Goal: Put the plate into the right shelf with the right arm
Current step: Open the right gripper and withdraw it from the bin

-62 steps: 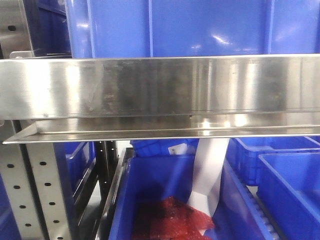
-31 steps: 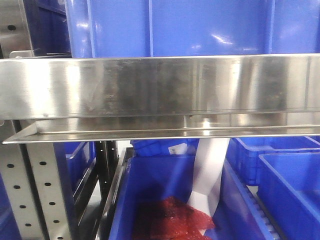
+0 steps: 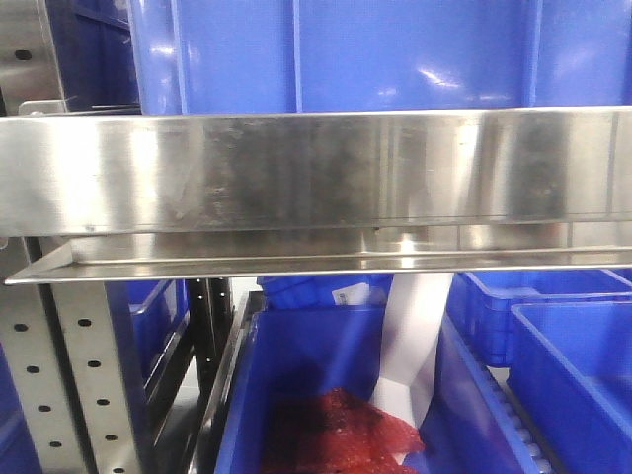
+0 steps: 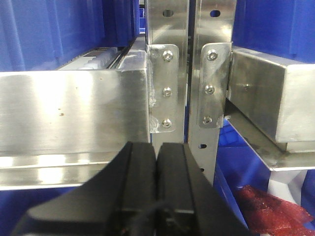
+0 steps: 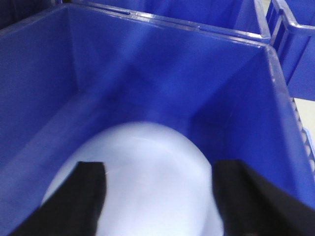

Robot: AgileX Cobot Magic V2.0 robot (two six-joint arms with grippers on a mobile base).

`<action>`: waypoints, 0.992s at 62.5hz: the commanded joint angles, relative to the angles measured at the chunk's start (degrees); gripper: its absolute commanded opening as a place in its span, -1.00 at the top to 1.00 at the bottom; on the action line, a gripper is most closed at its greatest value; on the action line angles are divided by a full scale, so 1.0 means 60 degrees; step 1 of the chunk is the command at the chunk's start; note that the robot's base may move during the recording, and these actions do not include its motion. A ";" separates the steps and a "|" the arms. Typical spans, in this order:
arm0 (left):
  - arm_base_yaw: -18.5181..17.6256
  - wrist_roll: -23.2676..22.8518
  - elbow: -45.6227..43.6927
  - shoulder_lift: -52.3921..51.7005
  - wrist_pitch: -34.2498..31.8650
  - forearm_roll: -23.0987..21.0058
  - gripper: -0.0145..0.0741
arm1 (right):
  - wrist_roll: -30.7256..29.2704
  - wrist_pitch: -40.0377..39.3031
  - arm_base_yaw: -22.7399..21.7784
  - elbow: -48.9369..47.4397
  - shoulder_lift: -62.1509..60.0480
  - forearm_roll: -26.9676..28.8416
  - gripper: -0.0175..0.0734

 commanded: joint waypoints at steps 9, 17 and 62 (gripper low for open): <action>0.0003 -0.0026 0.0075 -0.0085 -0.0798 -0.0074 0.78 | -0.0050 -0.0351 -0.0028 -0.0401 -0.1879 0.0096 -0.46; 0.0003 -0.0026 0.0075 -0.0085 -0.0798 -0.0074 0.78 | -0.0050 0.0041 -0.0028 -0.0001 -0.2932 0.0105 -0.05; 0.0003 -0.0026 0.0075 -0.0085 -0.0798 -0.0074 0.78 | -0.0050 -0.1971 -0.0028 0.9523 -1.2038 0.0105 0.55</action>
